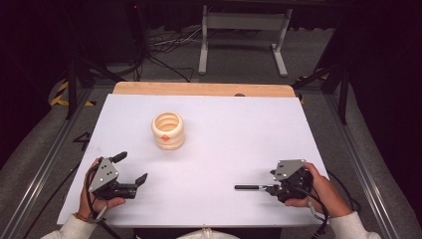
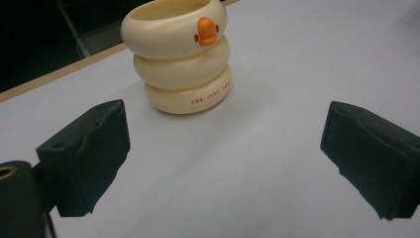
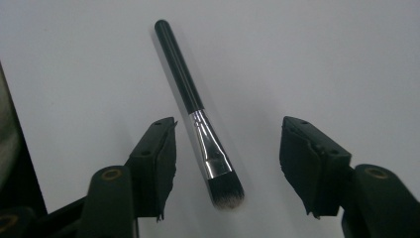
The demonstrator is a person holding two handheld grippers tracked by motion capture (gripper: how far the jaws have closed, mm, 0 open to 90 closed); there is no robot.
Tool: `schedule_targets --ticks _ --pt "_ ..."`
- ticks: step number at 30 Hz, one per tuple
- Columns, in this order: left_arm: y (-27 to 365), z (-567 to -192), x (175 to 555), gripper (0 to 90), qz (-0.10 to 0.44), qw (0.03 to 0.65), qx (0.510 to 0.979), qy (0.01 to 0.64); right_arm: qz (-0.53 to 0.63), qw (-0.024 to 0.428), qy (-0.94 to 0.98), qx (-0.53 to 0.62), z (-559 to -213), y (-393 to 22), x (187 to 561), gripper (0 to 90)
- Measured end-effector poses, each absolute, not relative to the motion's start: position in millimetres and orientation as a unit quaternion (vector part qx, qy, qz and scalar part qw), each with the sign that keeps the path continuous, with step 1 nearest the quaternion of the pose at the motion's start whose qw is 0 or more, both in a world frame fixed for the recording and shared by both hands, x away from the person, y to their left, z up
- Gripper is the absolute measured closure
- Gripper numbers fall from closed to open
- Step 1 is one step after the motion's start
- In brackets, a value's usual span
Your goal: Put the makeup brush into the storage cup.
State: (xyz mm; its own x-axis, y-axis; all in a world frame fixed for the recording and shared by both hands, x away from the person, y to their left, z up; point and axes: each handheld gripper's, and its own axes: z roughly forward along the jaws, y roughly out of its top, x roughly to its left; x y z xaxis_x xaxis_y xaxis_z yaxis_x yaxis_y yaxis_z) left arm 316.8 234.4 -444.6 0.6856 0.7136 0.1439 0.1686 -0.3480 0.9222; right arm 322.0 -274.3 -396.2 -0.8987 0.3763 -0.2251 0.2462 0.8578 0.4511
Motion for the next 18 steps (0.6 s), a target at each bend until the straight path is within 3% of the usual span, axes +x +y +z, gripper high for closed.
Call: schedule_targets --ticks 5,6,7,15,18 --pt "234.1 -445.3 316.4 5.7 0.273 0.493 0.776 0.284 0.150 0.105 0.973 0.142 -405.9 -259.1 336.2 44.6" --pt "235.1 -445.4 316.5 5.7 0.272 0.495 0.774 0.285 0.136 0.093 0.977 0.135 -408.0 -254.8 338.4 52.3" --pt "235.3 -445.3 316.5 5.7 0.271 0.495 0.775 0.285 0.125 0.087 0.980 0.129 -409.1 -252.7 338.7 53.9" --pt "233.2 -445.5 315.8 5.7 0.263 0.495 0.780 0.278 0.073 0.078 0.988 0.114 -414.0 -247.6 348.3 57.4" --pt "233.1 -445.3 315.2 5.8 0.266 0.491 0.782 0.277 0.056 0.071 0.989 0.117 -417.4 -247.4 354.2 63.6"
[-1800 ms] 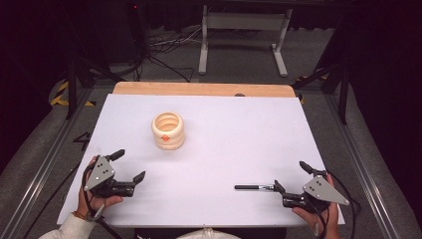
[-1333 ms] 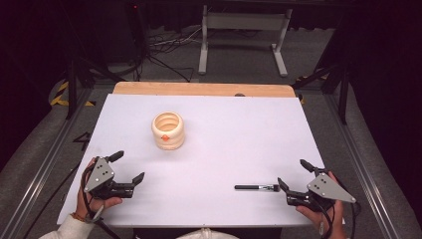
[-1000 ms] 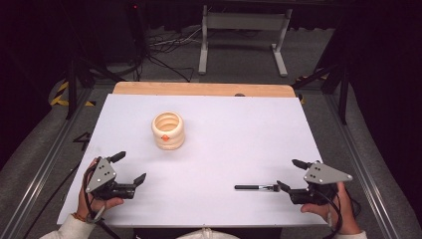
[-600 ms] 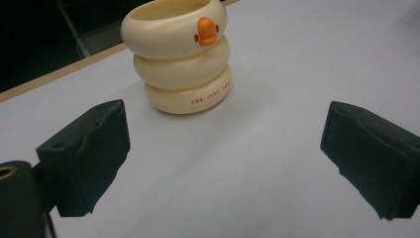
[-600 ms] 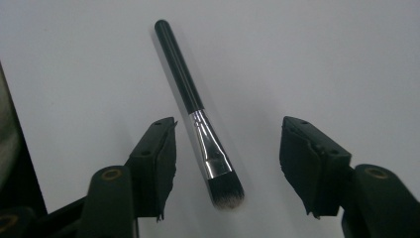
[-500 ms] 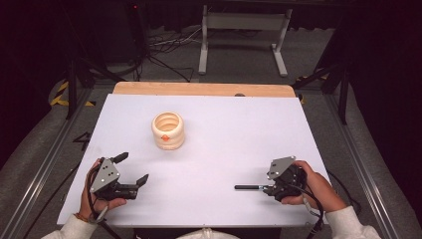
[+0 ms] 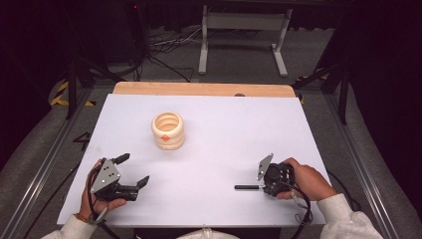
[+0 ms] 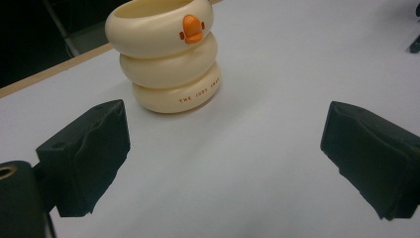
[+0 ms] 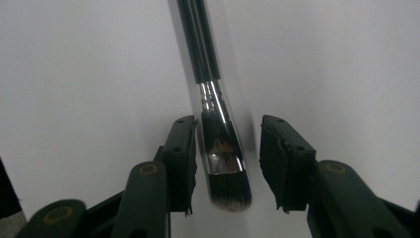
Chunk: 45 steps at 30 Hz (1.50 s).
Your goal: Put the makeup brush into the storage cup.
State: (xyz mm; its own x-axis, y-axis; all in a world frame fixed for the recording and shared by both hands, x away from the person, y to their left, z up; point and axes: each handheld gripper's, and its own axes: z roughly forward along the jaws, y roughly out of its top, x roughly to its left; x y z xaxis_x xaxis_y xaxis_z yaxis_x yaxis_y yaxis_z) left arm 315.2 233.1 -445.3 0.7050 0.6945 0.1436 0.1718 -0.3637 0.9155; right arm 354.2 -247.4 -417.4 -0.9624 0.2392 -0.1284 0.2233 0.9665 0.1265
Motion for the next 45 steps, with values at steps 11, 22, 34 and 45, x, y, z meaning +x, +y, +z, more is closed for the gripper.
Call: schedule_targets --ticks 11,22,34,45 --pt "232.8 -446.7 316.7 7.3 0.264 0.479 0.787 0.285 0.052 0.042 0.992 0.112 -418.1 -245.4 356.6 75.4" --pt "231.1 -447.4 317.6 8.0 0.265 0.477 0.789 0.283 0.081 0.054 0.987 0.130 -418.3 -253.5 351.4 75.7" --pt "231.1 -445.5 316.7 8.6 0.266 0.479 0.789 0.278 0.093 0.047 0.985 0.135 -415.7 -253.3 352.1 80.4" --pt "230.5 -445.8 317.4 8.9 0.264 0.477 0.792 0.275 0.082 0.055 0.986 0.138 -418.6 -253.6 354.2 74.8"
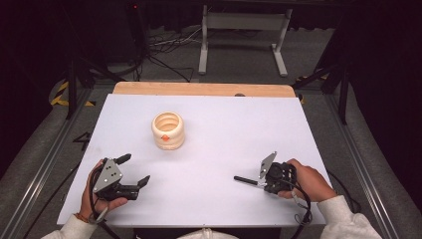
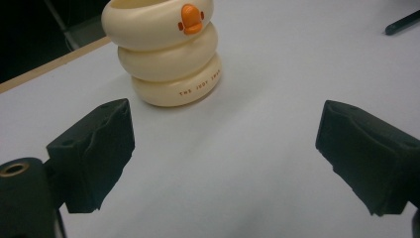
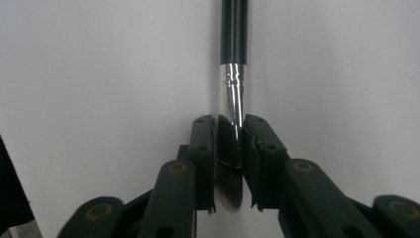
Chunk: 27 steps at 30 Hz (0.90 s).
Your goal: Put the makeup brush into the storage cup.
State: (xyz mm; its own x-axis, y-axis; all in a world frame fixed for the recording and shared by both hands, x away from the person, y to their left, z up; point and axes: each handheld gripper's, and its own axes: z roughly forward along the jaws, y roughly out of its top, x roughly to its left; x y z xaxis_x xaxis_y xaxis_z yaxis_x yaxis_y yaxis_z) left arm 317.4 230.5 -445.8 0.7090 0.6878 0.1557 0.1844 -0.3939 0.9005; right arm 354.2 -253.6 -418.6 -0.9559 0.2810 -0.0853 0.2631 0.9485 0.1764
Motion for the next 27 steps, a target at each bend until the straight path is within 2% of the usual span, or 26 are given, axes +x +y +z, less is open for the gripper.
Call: schedule_targets --ticks 7,11,17,27 --pt "229.5 -446.3 317.6 8.9 0.263 0.475 0.794 0.274 0.064 0.044 0.989 0.128 -418.5 -248.0 358.5 77.3" --pt "228.7 -446.5 317.0 9.0 0.263 0.474 0.795 0.271 0.065 0.015 0.988 0.141 -418.3 -249.3 366.7 79.8" --pt "228.6 -446.7 316.8 9.2 0.263 0.474 0.795 0.271 0.044 0.027 0.989 0.136 -417.7 -242.5 363.7 81.0" --pt "224.2 -447.3 316.1 9.4 0.272 0.472 0.795 0.269 0.146 0.030 0.970 0.191 -418.6 -260.7 358.6 82.0"
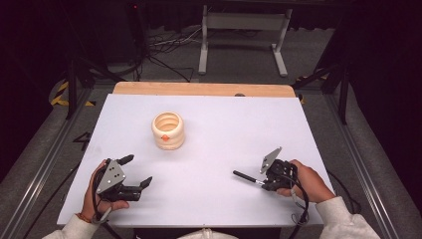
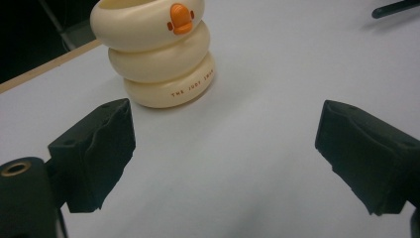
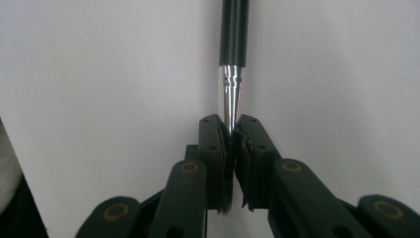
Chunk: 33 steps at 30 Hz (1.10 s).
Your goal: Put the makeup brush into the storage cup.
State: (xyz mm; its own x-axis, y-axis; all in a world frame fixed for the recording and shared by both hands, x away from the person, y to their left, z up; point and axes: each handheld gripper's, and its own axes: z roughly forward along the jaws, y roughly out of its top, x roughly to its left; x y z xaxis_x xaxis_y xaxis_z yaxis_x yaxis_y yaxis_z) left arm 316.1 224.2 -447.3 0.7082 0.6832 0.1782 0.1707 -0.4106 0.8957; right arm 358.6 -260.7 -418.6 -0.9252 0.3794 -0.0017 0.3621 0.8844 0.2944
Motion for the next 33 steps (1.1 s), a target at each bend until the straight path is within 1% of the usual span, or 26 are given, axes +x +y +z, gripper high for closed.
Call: schedule_targets --ticks 1,3,6,7,8,10,12,19,22,25,27,29,33 --pt "224.2 -447.2 316.1 9.4 0.271 0.471 0.795 0.268 0.159 0.039 0.967 0.195 -417.7 -261.8 358.5 82.0" --pt "223.7 -447.2 315.7 9.3 0.274 0.470 0.795 0.269 0.176 0.045 0.963 0.200 -414.6 -262.0 357.8 82.1" --pt "222.3 -446.3 313.4 10.8 0.282 0.476 0.794 0.251 0.186 0.042 0.961 0.202 -410.7 -260.7 357.4 82.1" --pt "220.4 -446.0 312.9 10.9 0.284 0.473 0.797 0.246 0.196 0.059 0.957 0.207 -407.2 -258.6 357.1 82.1" --pt "218.1 -445.8 312.7 10.8 0.291 0.466 0.801 0.239 0.202 0.052 0.955 0.209 -405.4 -257.2 357.7 82.1" --pt "214.8 -445.6 312.8 10.4 0.294 0.465 0.801 0.235 0.208 0.062 0.953 0.212 -401.9 -253.2 358.5 82.1" --pt "210.6 -445.1 313.6 10.4 0.300 0.461 0.803 0.230 0.212 0.062 0.951 0.217 -399.6 -249.1 360.6 82.1" --pt "196.6 -444.4 321.2 11.0 0.312 0.447 0.814 0.203 0.223 0.046 0.944 0.240 -395.1 -230.5 369.2 82.1" --pt "189.8 -444.9 322.3 15.1 0.322 0.439 0.818 0.186 0.228 0.037 0.942 0.242 -394.2 -223.4 371.9 82.1" --pt "175.7 -446.6 326.2 15.1 0.331 0.421 0.830 0.156 0.229 0.026 0.943 0.239 -391.7 -201.7 378.6 82.1" --pt "172.5 -447.1 327.4 15.1 0.334 0.418 0.831 0.150 0.230 0.025 0.944 0.237 -391.4 -197.5 379.5 82.1" --pt "168.4 -447.7 328.3 15.1 0.346 0.409 0.833 0.140 0.234 0.017 0.945 0.228 -390.4 -179.4 383.4 82.1" --pt "163.0 -447.1 327.7 15.2 0.368 0.398 0.831 0.124 0.237 0.007 0.948 0.212 -388.8 -160.3 385.6 82.1"
